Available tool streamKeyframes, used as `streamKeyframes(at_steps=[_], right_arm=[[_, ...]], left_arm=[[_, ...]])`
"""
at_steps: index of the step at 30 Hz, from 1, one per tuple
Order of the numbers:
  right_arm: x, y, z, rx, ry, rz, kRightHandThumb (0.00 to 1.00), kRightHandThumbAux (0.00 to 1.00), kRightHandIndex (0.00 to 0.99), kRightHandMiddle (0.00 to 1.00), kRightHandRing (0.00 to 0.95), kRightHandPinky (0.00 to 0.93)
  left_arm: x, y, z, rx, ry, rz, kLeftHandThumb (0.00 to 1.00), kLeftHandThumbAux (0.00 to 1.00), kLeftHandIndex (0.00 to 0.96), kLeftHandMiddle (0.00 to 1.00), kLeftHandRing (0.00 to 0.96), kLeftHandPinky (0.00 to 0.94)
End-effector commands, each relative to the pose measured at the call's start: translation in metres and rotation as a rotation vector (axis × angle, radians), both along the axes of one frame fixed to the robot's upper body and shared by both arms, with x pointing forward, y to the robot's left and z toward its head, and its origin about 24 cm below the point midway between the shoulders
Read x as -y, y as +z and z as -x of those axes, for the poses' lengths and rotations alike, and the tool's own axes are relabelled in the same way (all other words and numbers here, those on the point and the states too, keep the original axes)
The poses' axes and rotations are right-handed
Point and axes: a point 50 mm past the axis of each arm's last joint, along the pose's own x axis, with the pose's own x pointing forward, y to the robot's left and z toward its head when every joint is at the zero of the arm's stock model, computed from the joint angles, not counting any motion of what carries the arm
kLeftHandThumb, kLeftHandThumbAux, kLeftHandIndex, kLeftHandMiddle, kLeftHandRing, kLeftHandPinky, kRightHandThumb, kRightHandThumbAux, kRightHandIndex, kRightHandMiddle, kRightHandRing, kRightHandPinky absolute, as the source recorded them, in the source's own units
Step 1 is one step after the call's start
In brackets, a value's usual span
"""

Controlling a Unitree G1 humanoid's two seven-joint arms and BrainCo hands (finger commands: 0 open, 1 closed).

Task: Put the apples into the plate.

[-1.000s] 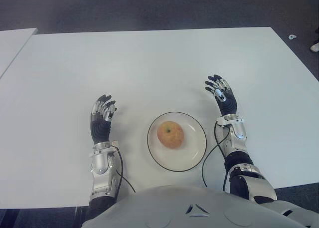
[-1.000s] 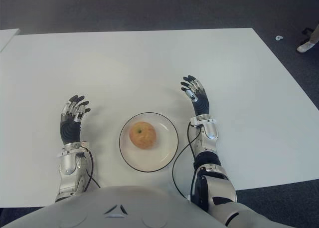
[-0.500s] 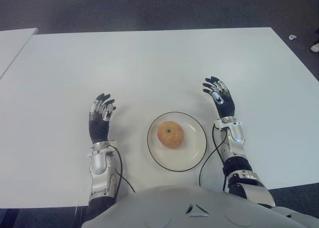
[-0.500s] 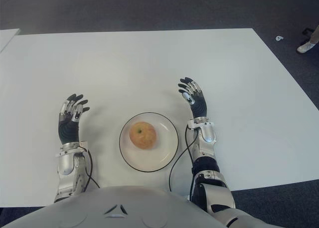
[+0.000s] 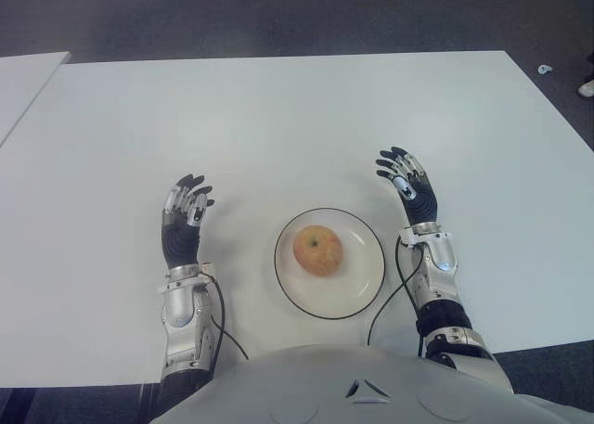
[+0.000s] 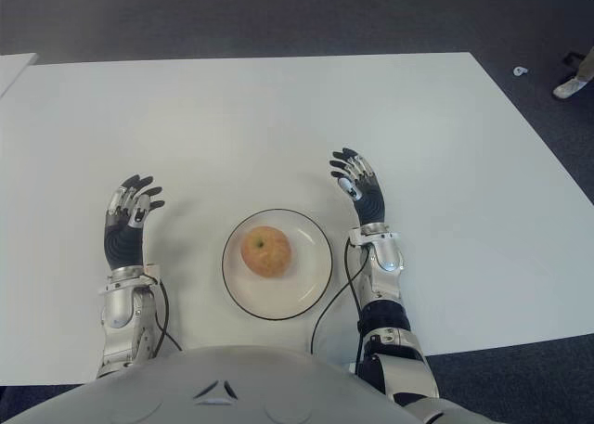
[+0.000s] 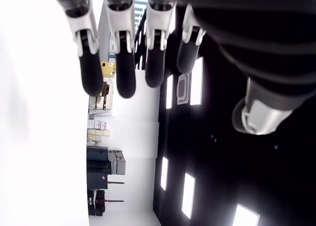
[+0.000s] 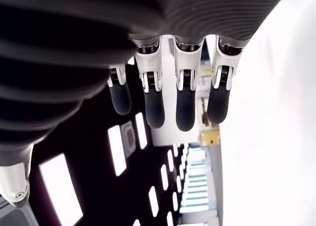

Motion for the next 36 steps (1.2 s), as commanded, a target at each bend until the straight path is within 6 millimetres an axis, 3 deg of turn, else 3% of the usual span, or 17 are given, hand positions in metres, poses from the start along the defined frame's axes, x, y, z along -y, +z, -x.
streamKeyframes(at_steps=[1,20,36], right_arm=[[-0.003,-0.026,0.027,-0.130,-0.018,-0.017,0.309,0.537,0.167,0.257,0.255,0.285],[0.001,-0.014,0.048,-0.205,-0.132,-0.022,0.377,0.625,0.150,0.284,0.275,0.307],[0.002,0.002,0.050,-0.329,-0.204,0.022,0.312,0.709,0.102,0.242,0.280,0.309]], left_arm=[[0.003,0.001,0.000,-0.007,-0.030,0.012,0.387,0.490,0.209,0.255,0.320,0.369],[-0.001,0.004,0.001,0.025,-0.074,-0.001,0.391,0.487,0.216,0.251,0.306,0.360],[0.006,0.004,0.000,-0.104,-0.064,-0.045,0.406,0.520,0.173,0.248,0.314,0.364]])
